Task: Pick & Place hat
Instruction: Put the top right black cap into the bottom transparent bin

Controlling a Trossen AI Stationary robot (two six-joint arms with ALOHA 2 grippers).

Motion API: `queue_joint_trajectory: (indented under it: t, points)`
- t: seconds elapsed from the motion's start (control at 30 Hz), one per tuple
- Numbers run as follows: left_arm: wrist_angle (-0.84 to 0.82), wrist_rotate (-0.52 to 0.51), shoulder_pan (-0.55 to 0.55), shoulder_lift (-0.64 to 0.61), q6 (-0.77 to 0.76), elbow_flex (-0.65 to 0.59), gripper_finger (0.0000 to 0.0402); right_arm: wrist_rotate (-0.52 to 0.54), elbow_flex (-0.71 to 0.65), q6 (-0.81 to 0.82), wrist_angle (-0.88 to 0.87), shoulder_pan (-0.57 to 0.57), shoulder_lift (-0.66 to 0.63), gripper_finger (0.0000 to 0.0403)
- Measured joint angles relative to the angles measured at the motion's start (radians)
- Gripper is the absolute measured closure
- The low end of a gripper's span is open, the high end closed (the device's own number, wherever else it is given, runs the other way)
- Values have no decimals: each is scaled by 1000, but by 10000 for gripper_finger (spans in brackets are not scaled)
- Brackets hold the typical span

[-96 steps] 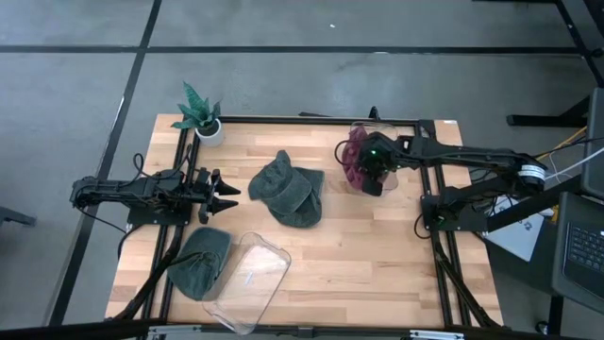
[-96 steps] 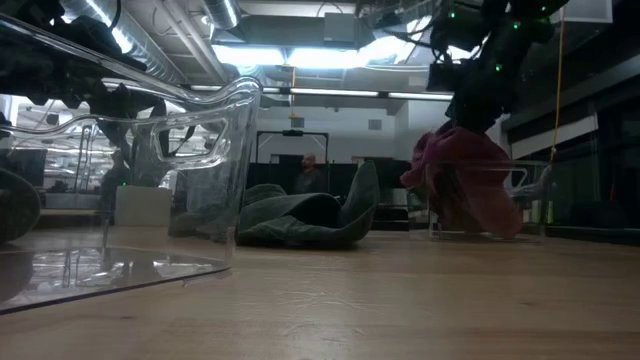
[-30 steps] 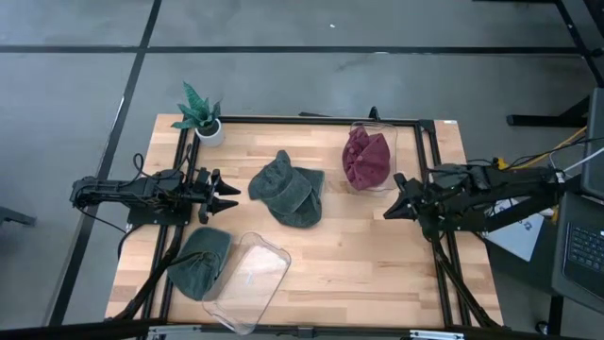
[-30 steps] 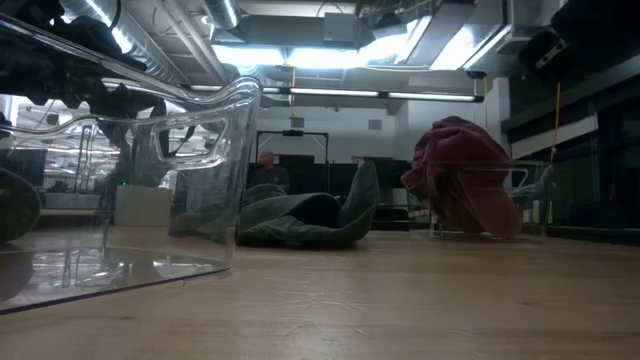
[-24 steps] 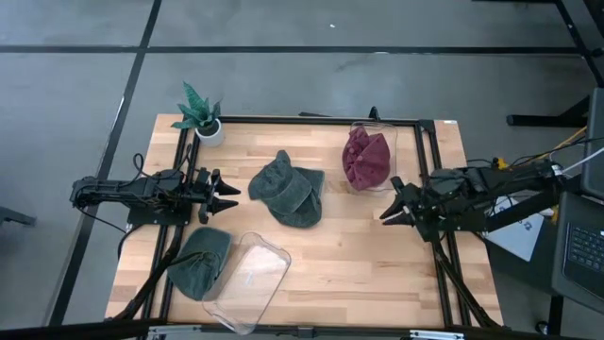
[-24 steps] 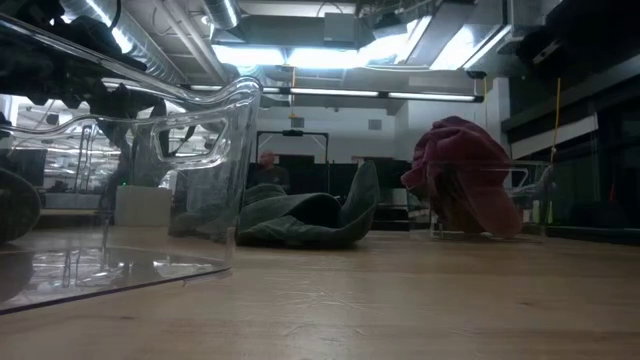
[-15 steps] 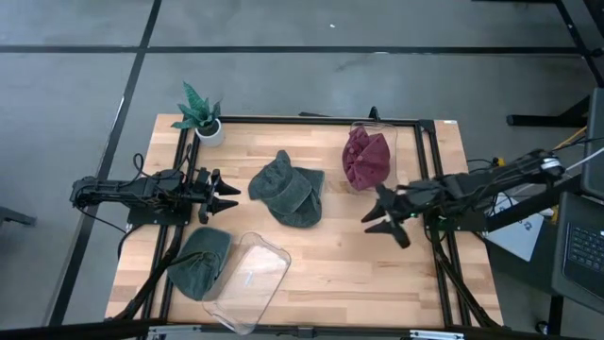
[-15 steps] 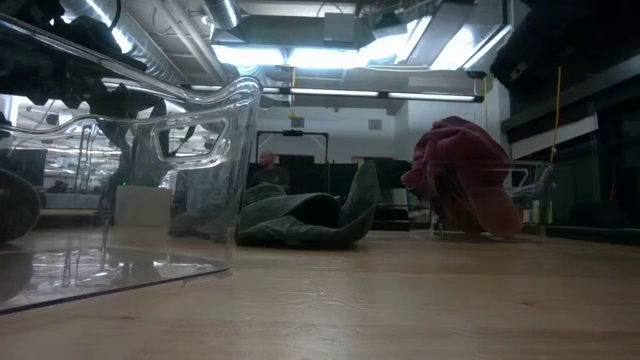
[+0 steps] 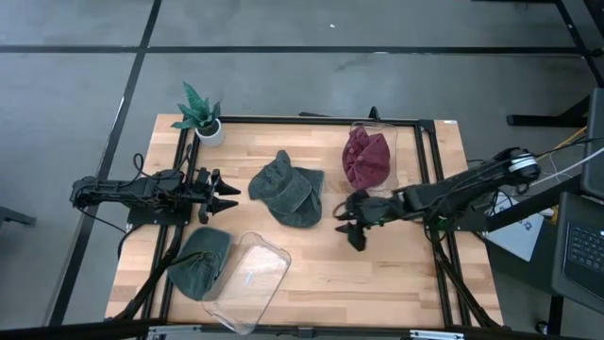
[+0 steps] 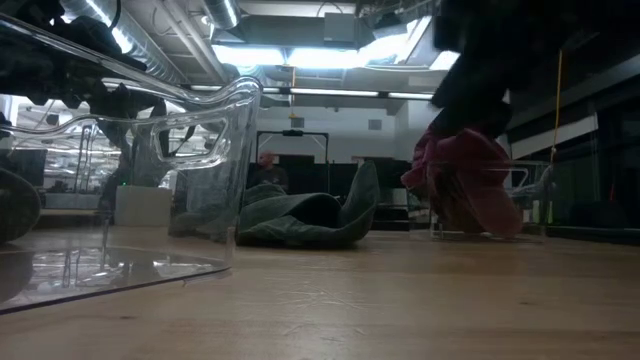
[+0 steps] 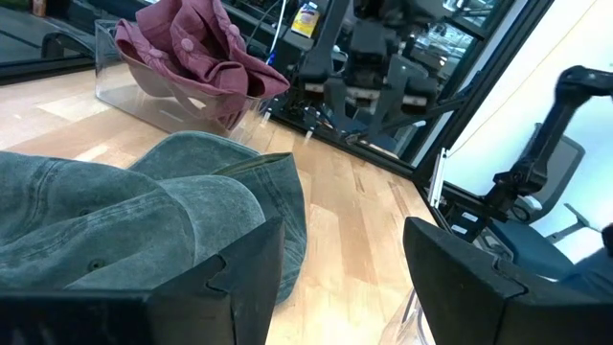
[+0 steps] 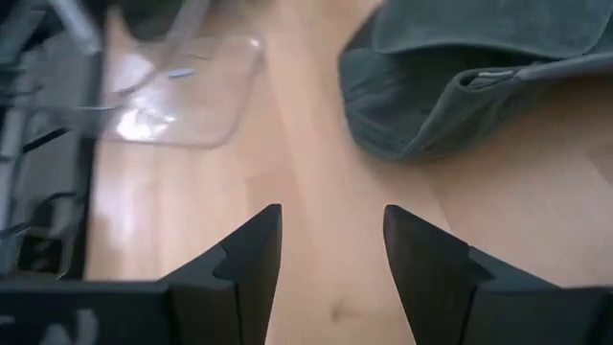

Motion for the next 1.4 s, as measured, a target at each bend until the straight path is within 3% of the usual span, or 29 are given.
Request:
queue_joint_trajectory:
  t: [0.37, 0.83, 0.97, 1.17, 1.4]
  points:
    - [0, 0, 0, 0, 0, 0, 192, 166, 128, 240, 106, 0, 321, 219]
    - [0, 0, 0, 0, 0, 0, 192, 308, 179, 345, 214, -62, 525, 223]
    - [0, 0, 0, 0, 0, 0, 192, 308, 194, 341, 223, -72, 536, 263]
    - [0, 0, 0, 0, 0, 0, 192, 309, 200, 335, 219, -72, 535, 384]
    - [0, 0, 0, 0, 0, 0, 192, 299, 200, 287, 191, -72, 516, 399]
